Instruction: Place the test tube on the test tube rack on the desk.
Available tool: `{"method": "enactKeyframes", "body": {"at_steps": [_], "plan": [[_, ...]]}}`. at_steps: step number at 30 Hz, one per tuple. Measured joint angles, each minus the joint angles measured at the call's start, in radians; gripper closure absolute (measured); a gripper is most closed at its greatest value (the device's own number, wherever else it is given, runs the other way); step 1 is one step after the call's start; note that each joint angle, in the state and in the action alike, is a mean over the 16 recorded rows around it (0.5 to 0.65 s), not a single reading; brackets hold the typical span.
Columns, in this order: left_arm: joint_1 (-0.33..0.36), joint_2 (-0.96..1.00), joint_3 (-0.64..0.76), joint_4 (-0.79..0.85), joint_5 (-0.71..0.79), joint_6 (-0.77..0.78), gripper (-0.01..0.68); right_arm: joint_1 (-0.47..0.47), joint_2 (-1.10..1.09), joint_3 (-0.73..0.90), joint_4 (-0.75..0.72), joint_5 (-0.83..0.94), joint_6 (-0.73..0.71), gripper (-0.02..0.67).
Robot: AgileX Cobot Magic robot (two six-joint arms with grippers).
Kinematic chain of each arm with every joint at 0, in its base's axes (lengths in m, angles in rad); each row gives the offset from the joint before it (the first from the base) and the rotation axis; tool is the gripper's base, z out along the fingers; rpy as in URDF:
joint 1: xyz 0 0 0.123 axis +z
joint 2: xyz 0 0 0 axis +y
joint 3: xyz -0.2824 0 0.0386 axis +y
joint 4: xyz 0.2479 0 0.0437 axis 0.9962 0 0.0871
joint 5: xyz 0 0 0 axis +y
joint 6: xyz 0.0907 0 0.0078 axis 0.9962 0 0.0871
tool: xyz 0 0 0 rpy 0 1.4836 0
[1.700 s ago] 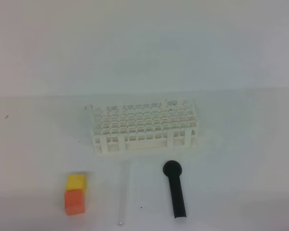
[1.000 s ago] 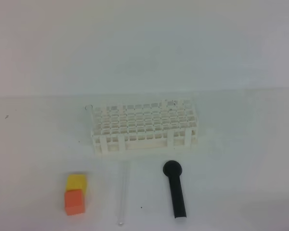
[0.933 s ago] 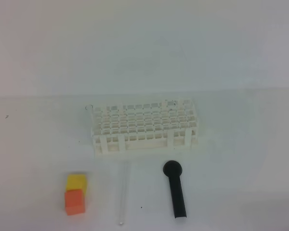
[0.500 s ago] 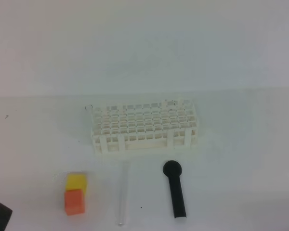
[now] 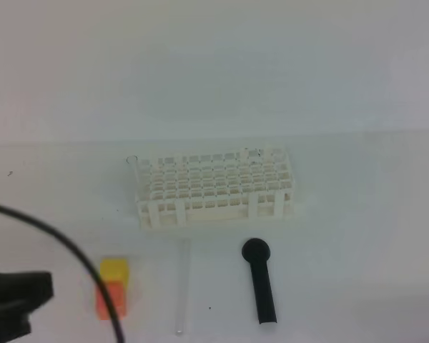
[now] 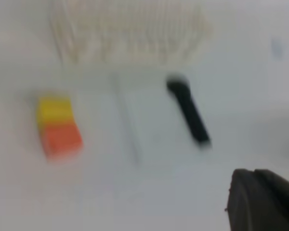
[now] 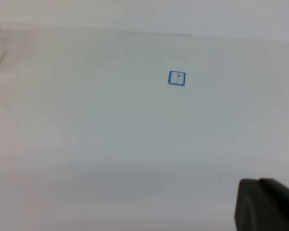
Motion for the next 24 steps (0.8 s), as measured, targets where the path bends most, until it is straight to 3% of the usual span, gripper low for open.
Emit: {"method": "enactKeyframes", "body": {"at_steps": [6, 10, 24], "plan": [[-0.009, 0.295, -0.172, 0.122, 0.241, -0.052, 0.674, 0.0, 0.0, 0.0, 0.0, 0.0, 0.0, 0.65], [-0.064, 0.429, -0.22, 0.148, 0.287, -0.093, 0.674, 0.0, 0.0, 0.0, 0.0, 0.0, 0.0, 0.65], [-0.469, 0.747, -0.278, 0.413, 0.13, -0.496, 0.674, 0.0, 0.0, 0.0, 0.0, 0.0, 0.0, 0.65]]}}
